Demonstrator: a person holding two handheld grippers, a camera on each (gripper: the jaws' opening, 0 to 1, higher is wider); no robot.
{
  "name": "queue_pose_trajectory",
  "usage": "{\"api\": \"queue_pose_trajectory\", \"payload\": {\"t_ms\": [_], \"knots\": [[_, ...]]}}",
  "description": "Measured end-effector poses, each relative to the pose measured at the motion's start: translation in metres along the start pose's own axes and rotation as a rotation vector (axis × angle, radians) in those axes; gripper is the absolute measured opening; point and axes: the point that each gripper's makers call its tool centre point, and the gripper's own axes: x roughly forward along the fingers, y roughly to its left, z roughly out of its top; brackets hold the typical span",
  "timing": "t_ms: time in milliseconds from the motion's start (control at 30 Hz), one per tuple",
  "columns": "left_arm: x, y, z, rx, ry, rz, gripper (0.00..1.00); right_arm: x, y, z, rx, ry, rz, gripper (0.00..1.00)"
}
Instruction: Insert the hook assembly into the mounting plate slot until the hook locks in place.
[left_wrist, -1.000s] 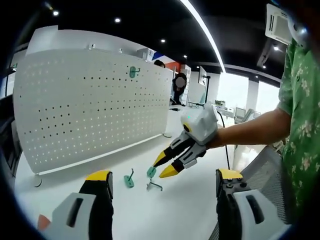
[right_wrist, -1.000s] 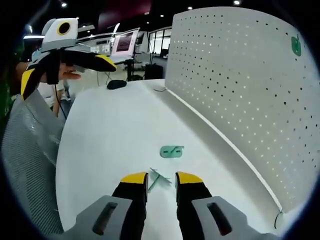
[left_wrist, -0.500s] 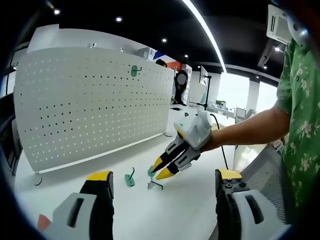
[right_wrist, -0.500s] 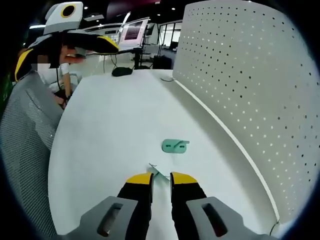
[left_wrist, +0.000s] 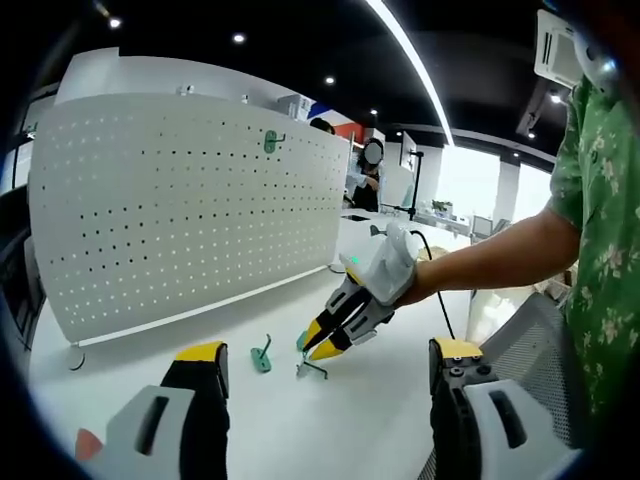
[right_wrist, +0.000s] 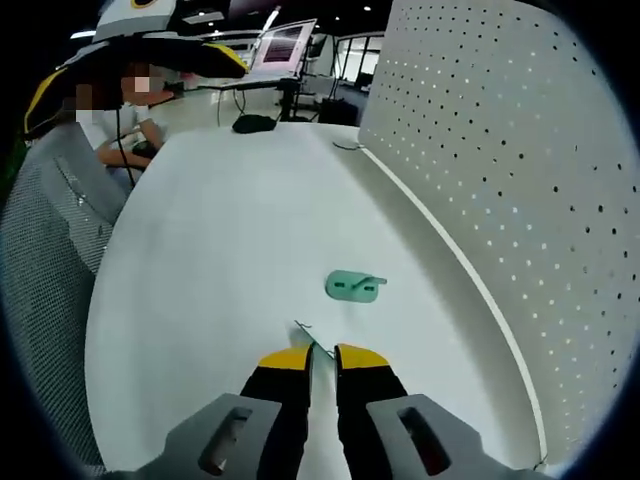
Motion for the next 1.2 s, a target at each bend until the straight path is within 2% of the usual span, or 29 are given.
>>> {"api": "queue_pose_trajectory", "payload": {"t_ms": [333,667,1200], "knots": [[0.000,0.001,-0.001,-0.004,0.002,0.003,0.84,0.000,-0.001,-0.004,-0.022,0.022,0.000,0.04],[0.002,0.000,0.000,0.001,0.001,-0.002,0.84,-0.003,0.003,-0.011,0.001,0.034,0.004,0.02],[0.003,-0.002,0.000,0.003,0.004,-0.008,0.83,-0.005,0.008,-0.011,0.026,0.027,-0.005,0.00]]}}
